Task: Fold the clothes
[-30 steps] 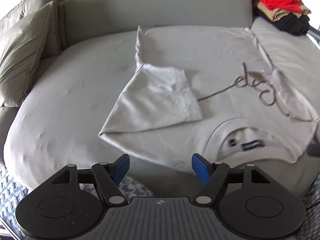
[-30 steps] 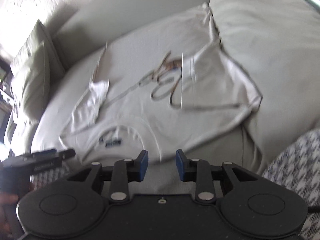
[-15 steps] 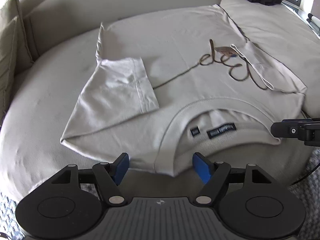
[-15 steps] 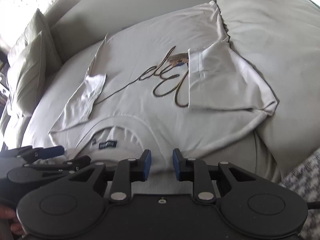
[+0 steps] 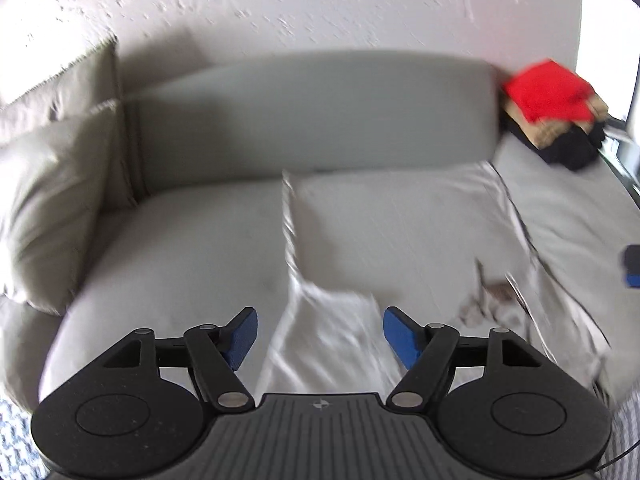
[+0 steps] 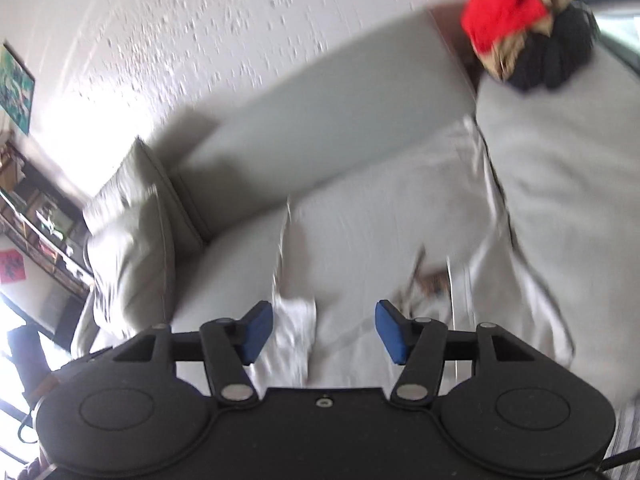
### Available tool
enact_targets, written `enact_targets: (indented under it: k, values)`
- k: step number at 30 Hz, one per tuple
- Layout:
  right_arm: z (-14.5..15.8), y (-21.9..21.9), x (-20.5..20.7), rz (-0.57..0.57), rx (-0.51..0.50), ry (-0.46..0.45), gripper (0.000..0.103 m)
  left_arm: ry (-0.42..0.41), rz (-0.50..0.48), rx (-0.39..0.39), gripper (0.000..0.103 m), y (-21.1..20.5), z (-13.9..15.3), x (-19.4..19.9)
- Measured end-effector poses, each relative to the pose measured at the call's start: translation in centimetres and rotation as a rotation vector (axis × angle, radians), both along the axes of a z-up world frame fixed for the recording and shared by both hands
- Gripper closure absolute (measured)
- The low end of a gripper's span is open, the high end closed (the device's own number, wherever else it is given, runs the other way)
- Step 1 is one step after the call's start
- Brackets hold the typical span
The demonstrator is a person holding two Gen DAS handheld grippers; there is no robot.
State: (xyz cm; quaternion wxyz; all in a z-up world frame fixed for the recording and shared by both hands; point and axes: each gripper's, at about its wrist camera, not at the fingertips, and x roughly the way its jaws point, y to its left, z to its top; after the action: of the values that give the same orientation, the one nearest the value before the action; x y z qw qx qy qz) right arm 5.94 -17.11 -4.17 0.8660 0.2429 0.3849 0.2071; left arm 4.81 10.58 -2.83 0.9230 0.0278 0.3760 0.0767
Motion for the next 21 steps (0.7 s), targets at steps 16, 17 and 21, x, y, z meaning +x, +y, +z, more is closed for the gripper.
enact_targets:
  k: [16,17,21]
  values:
    - [-9.2,-4.6,27.0,-0.213,-0.122,0.065,0.065,0.078,0.018,-0.068,0.050,4.2,-8.0,22.2]
    - [-10.2,-4.9,28.7,-0.223,-0.129,0.074,0.065,0.089,0.024,-0.085,0.050,4.4,-8.9,23.6]
    - [-13.7,-6.2,35.1,-0.262,-0.129,0.124,0.064,0.101,0.060,-0.146,0.050,5.8,-10.8,27.8]
